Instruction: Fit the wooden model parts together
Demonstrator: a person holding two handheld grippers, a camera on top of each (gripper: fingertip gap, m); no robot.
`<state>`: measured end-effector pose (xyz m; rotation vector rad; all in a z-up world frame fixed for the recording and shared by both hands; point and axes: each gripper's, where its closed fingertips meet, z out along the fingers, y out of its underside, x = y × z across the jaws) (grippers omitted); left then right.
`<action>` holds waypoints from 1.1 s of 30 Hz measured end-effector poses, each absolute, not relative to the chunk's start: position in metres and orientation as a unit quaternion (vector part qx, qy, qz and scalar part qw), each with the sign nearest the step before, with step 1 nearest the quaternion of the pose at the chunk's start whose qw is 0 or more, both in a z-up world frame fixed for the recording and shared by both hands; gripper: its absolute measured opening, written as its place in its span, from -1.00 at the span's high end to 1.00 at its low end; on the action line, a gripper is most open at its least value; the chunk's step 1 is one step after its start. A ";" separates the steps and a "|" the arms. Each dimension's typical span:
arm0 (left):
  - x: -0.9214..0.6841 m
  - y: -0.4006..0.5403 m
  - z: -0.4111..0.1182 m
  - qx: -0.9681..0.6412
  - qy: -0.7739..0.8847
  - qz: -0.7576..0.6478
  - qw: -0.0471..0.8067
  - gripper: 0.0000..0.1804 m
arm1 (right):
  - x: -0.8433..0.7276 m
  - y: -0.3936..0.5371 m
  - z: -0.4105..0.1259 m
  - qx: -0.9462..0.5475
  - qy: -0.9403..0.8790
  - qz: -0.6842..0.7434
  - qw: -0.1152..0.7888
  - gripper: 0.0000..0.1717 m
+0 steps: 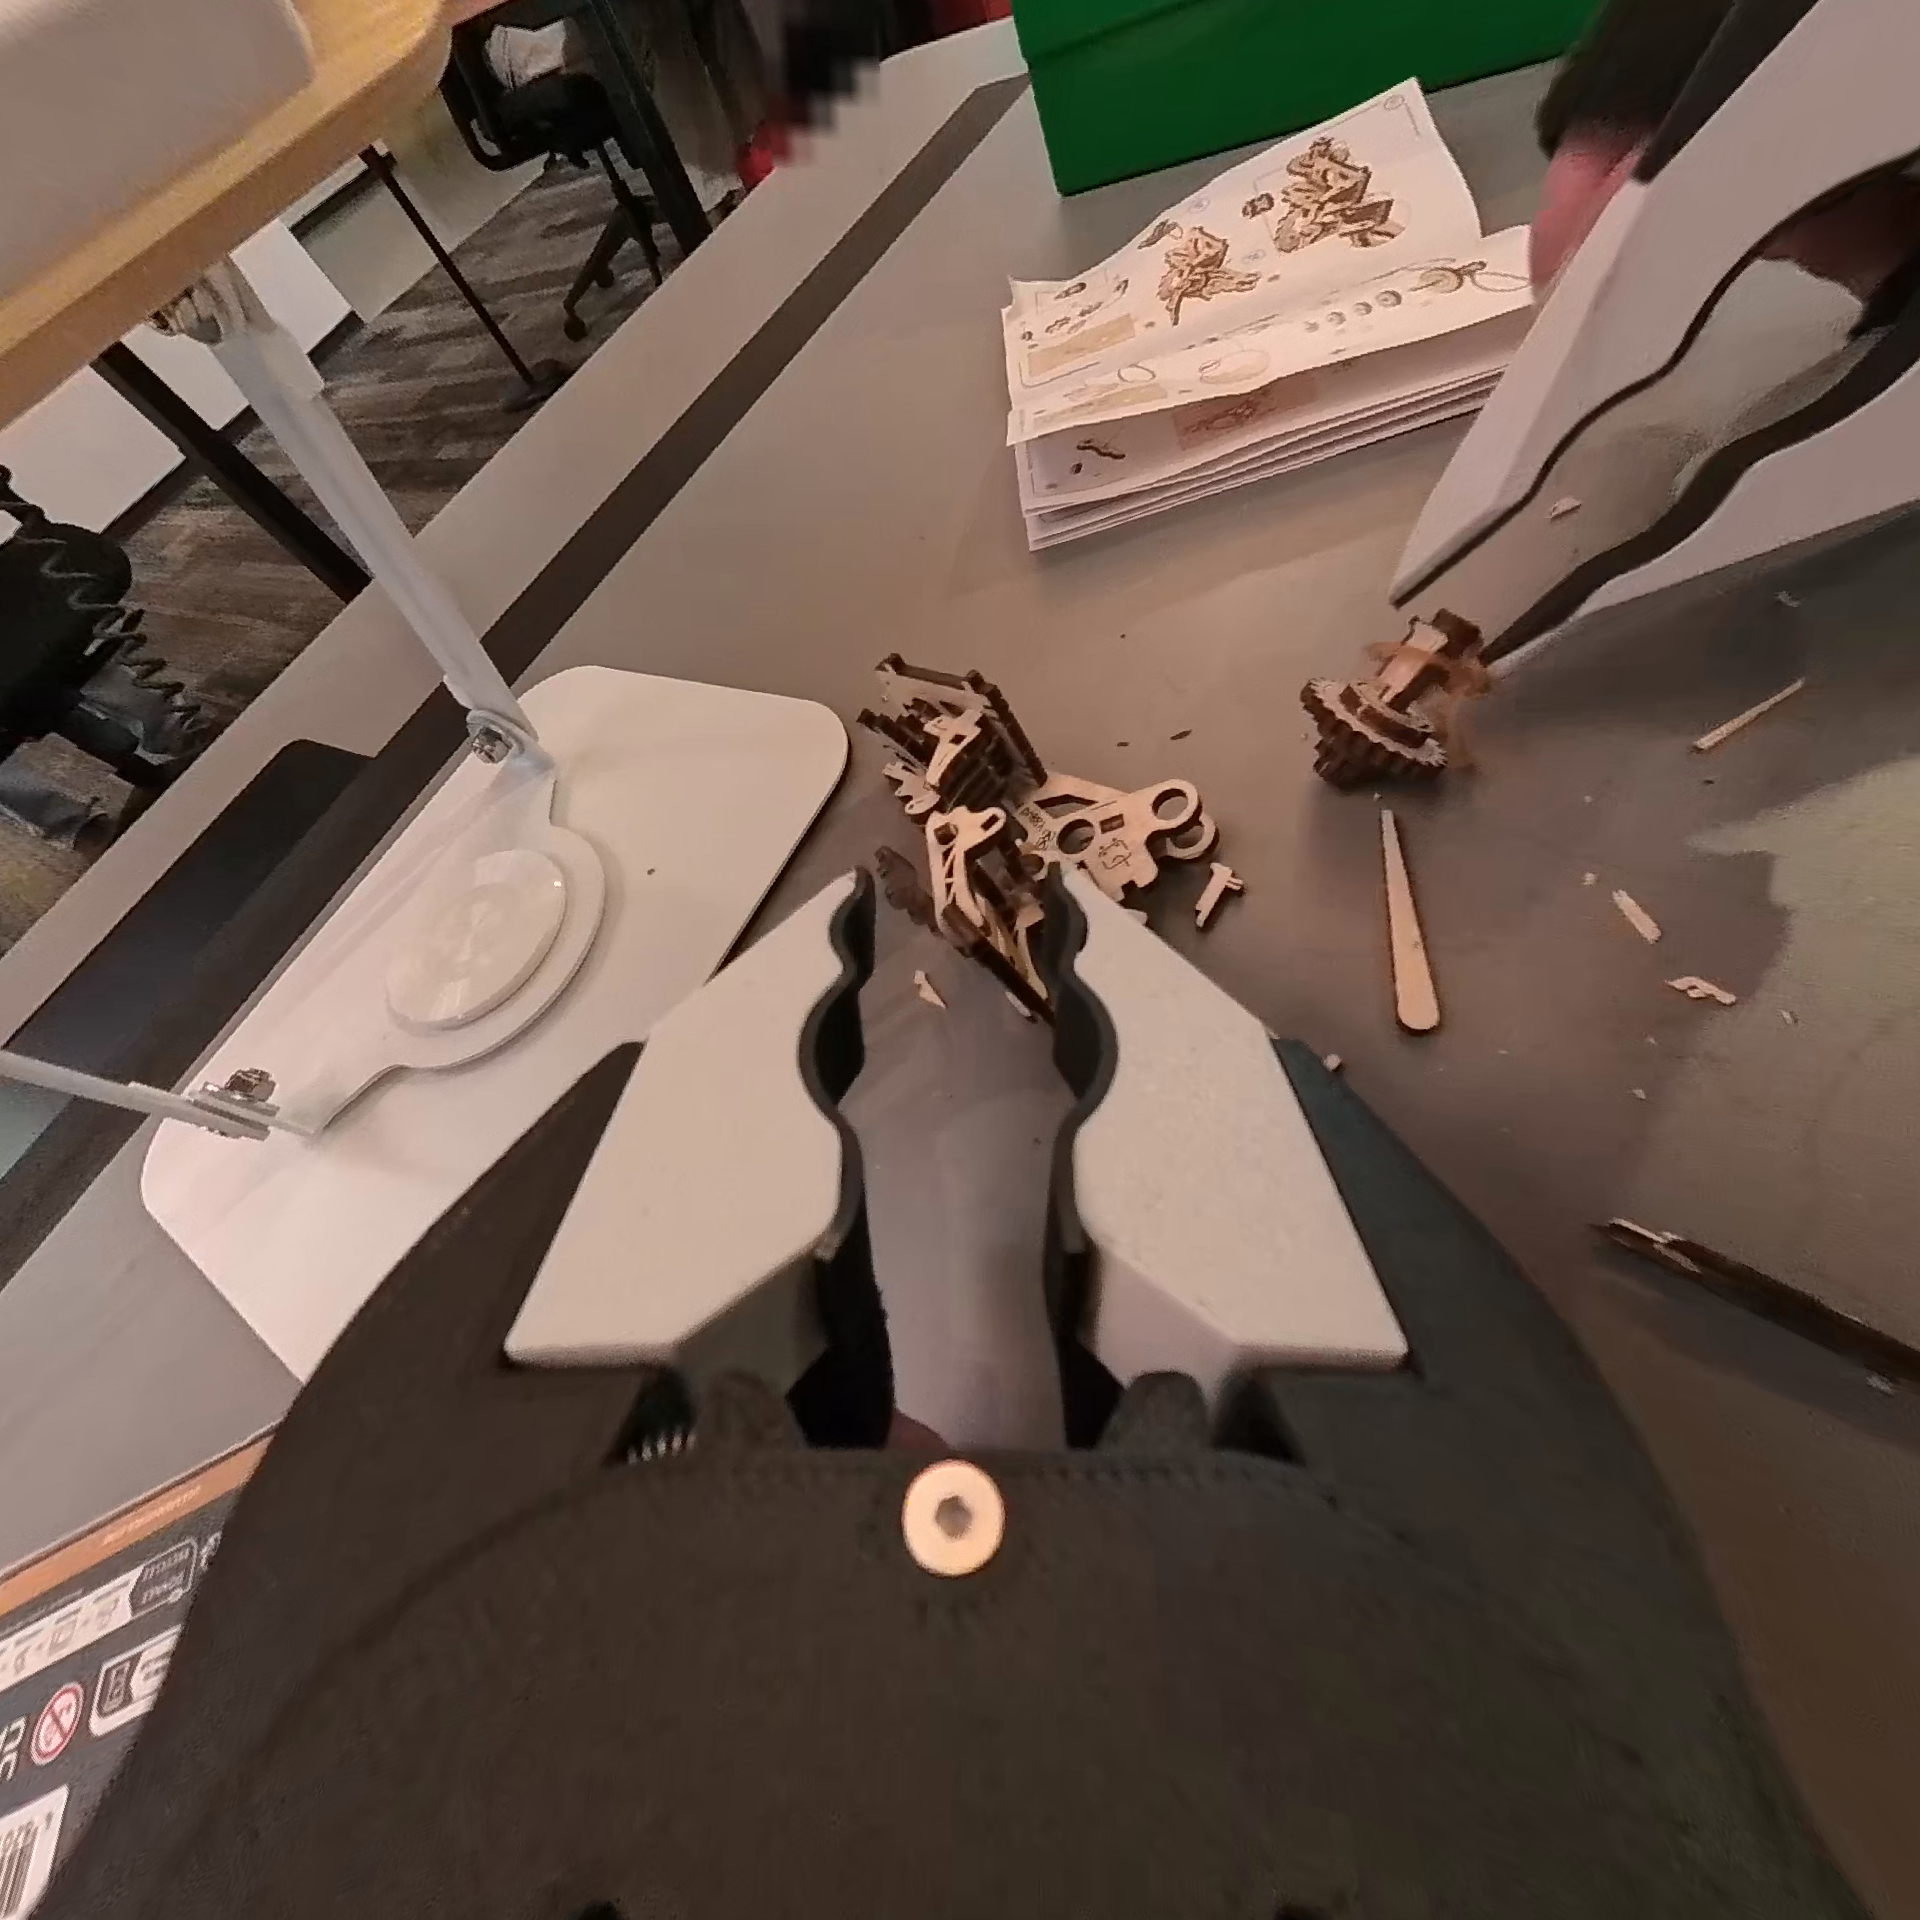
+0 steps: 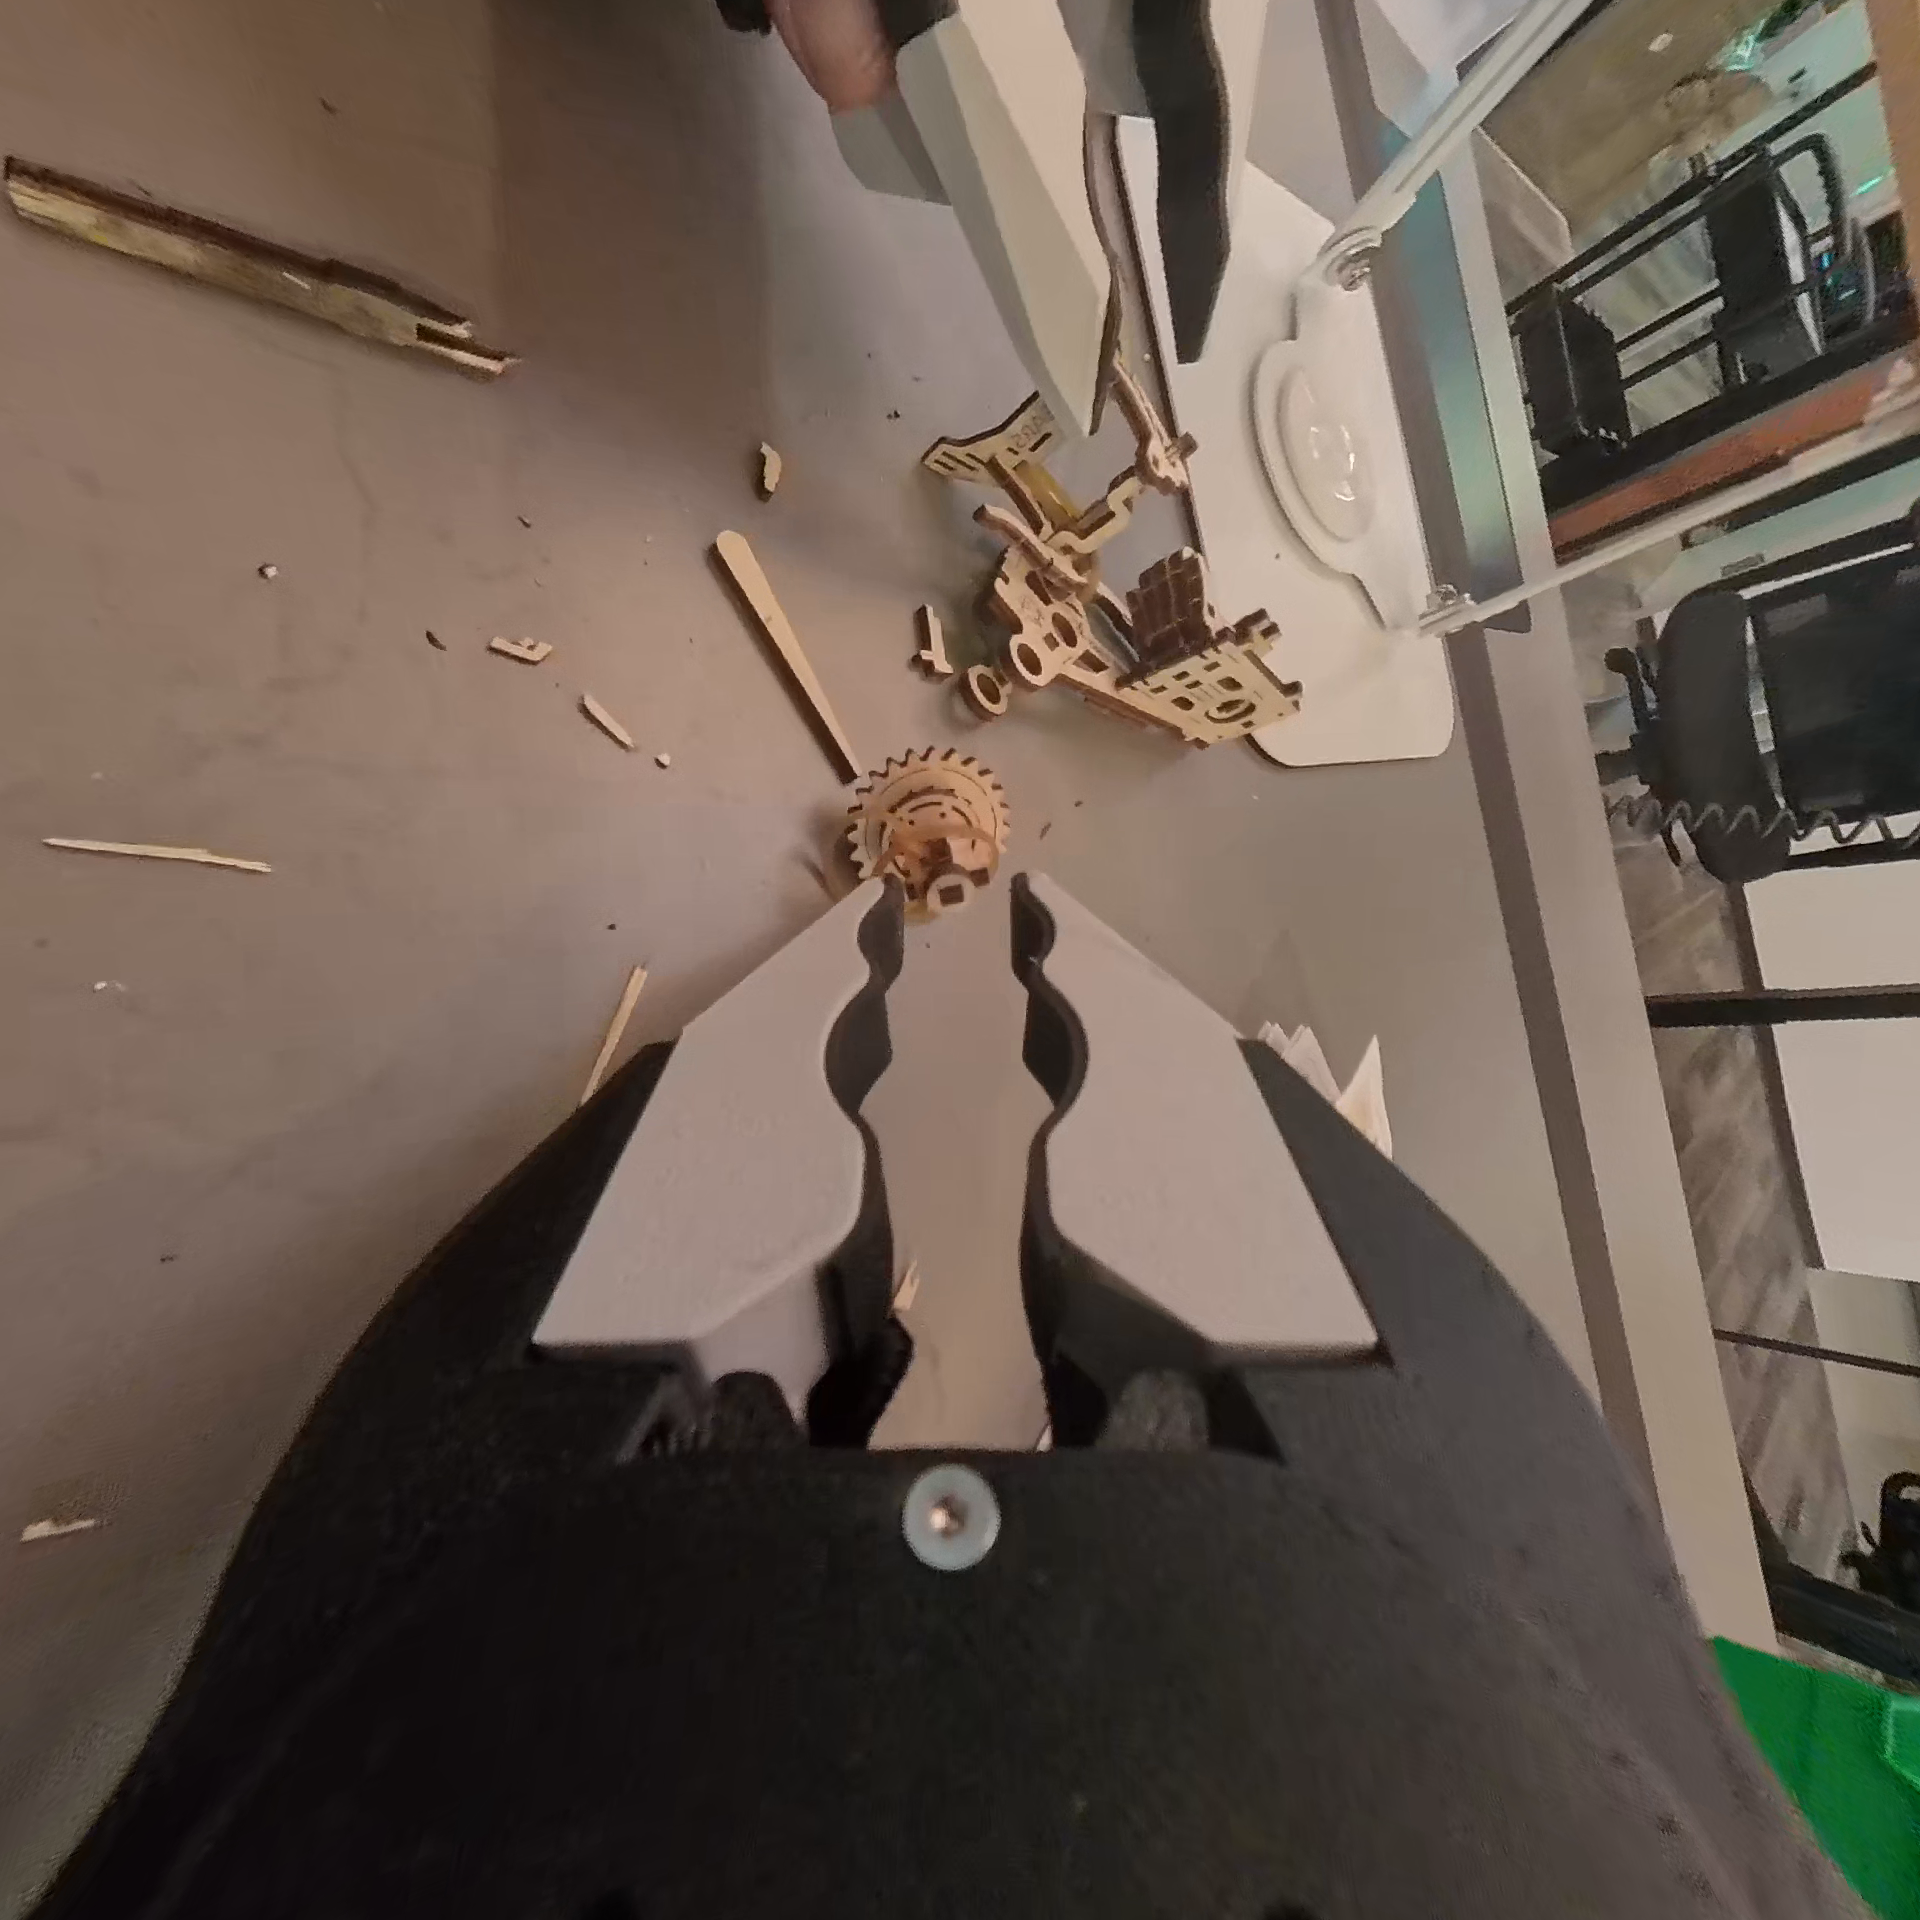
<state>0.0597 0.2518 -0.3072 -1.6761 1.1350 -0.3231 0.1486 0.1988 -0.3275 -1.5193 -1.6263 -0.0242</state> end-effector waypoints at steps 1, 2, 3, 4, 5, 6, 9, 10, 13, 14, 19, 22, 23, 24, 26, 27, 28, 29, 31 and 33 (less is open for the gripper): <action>0.060 0.252 -0.307 -0.699 0.474 -0.134 0.519 0.67 | 0.147 0.199 -0.328 -0.610 -0.658 -0.008 0.442 0.84; 0.060 0.252 -0.307 -0.699 0.474 -0.134 0.519 0.67 | 0.146 0.200 -0.329 -0.611 -0.658 -0.005 0.440 0.84; 0.060 0.251 -0.307 -0.698 0.474 -0.135 0.519 0.67 | 0.145 0.200 -0.329 -0.615 -0.656 0.003 0.438 0.85; 0.060 0.251 -0.307 -0.698 0.474 -0.135 0.520 0.67 | 0.144 0.200 -0.329 -0.623 -0.651 0.017 0.433 0.85; 0.060 0.251 -0.306 -0.696 0.474 -0.135 0.522 0.67 | 0.143 0.199 -0.327 -0.633 -0.643 0.035 0.429 0.85; 0.059 0.251 -0.305 -0.695 0.473 -0.135 0.525 0.68 | 0.143 0.199 -0.325 -0.643 -0.632 0.052 0.429 0.85; 0.057 0.249 -0.302 -0.687 0.475 -0.131 0.535 0.67 | 0.144 0.199 -0.316 -0.673 -0.596 0.107 0.425 0.85; 0.057 0.247 -0.298 -0.679 0.479 -0.130 0.541 0.67 | 0.143 0.198 -0.312 -0.684 -0.577 0.136 0.425 0.85; 0.063 0.237 -0.279 -0.643 0.494 -0.129 0.571 0.68 | 0.142 0.197 -0.297 -0.711 -0.511 0.231 0.423 0.86; 0.065 0.234 -0.276 -0.636 0.499 -0.129 0.575 0.68 | 0.143 0.199 -0.293 -0.716 -0.494 0.248 0.427 0.86; 0.047 0.242 -0.286 -0.657 0.500 -0.123 0.551 0.62 | 0.141 0.204 -0.284 -0.717 -0.463 0.284 0.437 0.86; 0.038 0.247 -0.309 -0.681 0.514 -0.113 0.509 0.55 | 0.140 0.212 -0.291 -0.722 -0.475 0.258 0.432 0.85; 0.037 0.247 -0.315 -0.684 0.522 -0.111 0.497 0.55 | 0.138 0.215 -0.292 -0.721 -0.479 0.253 0.432 0.86; 0.037 0.248 -0.320 -0.689 0.525 -0.115 0.485 0.54 | 0.137 0.218 -0.293 -0.720 -0.485 0.246 0.430 0.86; 0.041 0.249 -0.321 -0.685 0.529 -0.128 0.484 0.56 | 0.137 0.226 -0.296 -0.721 -0.504 0.215 0.424 0.86; 0.044 0.248 -0.323 -0.684 0.536 -0.134 0.477 0.57 | 0.136 0.230 -0.298 -0.719 -0.515 0.201 0.421 0.85; 0.046 0.248 -0.326 -0.681 0.545 -0.136 0.469 0.57 | 0.133 0.233 -0.298 -0.717 -0.525 0.193 0.416 0.86; 0.047 0.249 -0.329 -0.678 0.556 -0.134 0.462 0.60 | 0.130 0.236 -0.298 -0.714 -0.534 0.188 0.411 0.86; 0.049 0.250 -0.335 -0.674 0.572 -0.129 0.449 0.65 | 0.125 0.241 -0.300 -0.710 -0.552 0.176 0.400 0.86; 0.052 0.251 -0.335 -0.667 0.581 -0.132 0.447 0.73 | 0.120 0.245 -0.301 -0.704 -0.571 0.162 0.390 0.86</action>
